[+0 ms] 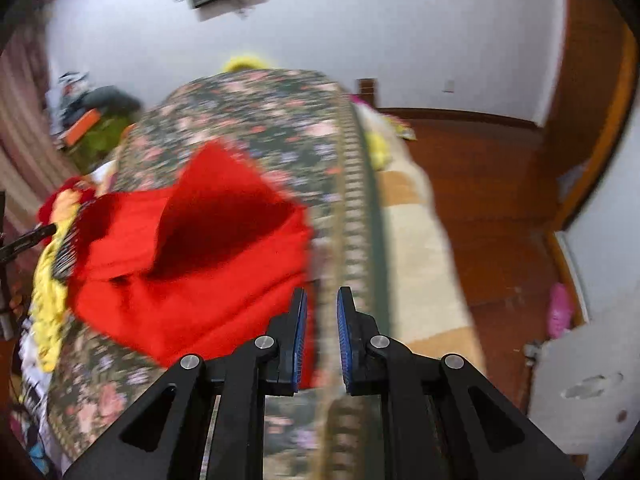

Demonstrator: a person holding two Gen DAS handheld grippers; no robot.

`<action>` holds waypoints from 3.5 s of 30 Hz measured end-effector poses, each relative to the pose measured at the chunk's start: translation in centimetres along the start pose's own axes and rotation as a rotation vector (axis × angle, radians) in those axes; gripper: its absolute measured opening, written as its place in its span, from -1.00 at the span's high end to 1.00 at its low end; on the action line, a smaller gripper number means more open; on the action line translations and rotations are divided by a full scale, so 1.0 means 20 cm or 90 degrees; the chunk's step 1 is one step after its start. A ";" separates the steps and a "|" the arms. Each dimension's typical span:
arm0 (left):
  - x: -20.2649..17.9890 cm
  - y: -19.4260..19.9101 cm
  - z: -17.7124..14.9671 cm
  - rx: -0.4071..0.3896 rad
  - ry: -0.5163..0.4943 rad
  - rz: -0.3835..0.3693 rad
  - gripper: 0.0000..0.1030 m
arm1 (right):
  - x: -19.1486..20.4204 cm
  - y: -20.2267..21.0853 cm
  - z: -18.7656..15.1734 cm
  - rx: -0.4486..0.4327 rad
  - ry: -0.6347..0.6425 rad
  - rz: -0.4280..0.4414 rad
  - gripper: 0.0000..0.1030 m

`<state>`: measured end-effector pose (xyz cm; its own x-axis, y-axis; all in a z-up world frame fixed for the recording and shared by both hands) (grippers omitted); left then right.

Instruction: Fold large clothes

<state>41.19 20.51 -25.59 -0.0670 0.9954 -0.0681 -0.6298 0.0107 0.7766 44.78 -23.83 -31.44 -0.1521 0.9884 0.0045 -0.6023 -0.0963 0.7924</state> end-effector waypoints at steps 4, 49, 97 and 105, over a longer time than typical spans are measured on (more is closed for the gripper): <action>-0.08 -0.04 -0.17 0.045 -0.056 -0.018 -0.62 | 0.26 -0.06 -0.02 0.009 0.048 0.041 0.80; 0.05 -0.32 -0.77 0.123 0.065 -0.057 -0.95 | 0.07 -0.39 -0.32 0.082 0.089 -0.147 0.81; 0.44 -0.07 -0.19 0.009 0.073 0.068 -0.90 | 0.08 -0.11 -0.17 0.010 0.047 -0.158 -0.84; 0.18 0.16 -0.34 -0.019 0.106 -0.073 -0.90 | 0.32 0.17 -0.08 -0.064 0.075 -0.116 -0.84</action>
<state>33.61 23.39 -27.56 -0.1194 0.9583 -0.2595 -0.6629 0.1177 0.7394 40.58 -18.05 -29.75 -0.1204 0.9707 -0.2080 -0.7019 0.0649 0.7093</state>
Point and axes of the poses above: each gripper's, at about its wrist camera, not at the fingertips, and y roughly against the way its jaws point, x to its left, z to its top, the point moved 10 cm from there along -y, roughly the way its jaws point, and after that the axes turned 10 degrees about -z, right-handed, at the moved point
